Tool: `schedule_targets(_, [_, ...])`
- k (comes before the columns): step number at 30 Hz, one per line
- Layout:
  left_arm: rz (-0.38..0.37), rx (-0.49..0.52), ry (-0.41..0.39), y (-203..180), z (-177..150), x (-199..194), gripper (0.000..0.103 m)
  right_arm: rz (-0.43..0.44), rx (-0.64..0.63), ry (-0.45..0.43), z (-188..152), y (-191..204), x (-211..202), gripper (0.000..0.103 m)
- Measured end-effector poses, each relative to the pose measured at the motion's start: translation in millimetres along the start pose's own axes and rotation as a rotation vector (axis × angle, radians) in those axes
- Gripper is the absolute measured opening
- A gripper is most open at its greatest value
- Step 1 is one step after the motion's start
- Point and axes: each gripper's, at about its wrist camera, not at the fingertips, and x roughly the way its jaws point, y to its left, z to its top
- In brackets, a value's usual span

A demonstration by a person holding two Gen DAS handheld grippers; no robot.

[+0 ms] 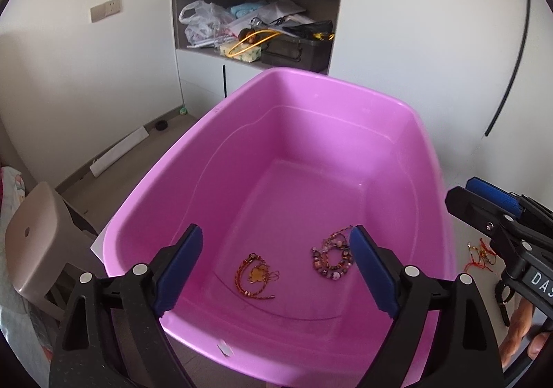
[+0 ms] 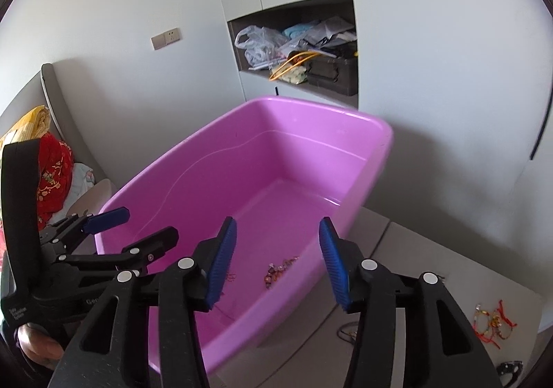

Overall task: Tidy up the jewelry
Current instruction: 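Move both tools back over the table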

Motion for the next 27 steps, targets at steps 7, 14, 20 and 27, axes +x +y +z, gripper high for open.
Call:
schedule_targets(7, [-0.027,0.044,-0.051,-22.1,-12.4,-29.2,0.095,-0.052,0.045,-0.057,-31.7,-19.4,-49.0,0.055])
schedule_targets(14, [-0.100,0.088,-0.086,-50.2,-27.8,-53.8,0.097,-0.178,0.106,-0.101,-78.3,-51.0,-99.6,0.059])
schedule_targets(20, [-0.185,0.145,-0.081,-84.8,-47.4,-63.3,0.097,-0.272,0.192,-0.108,-123.0,-83.0,-132.6,0.062])
schedule_targets(27, [-0.285,0.243,-0.039,-130.6,-82.1,-60.1,0.097,-0.365,0.312,-0.066,-187.7,-117.8,-151.6,0.062])
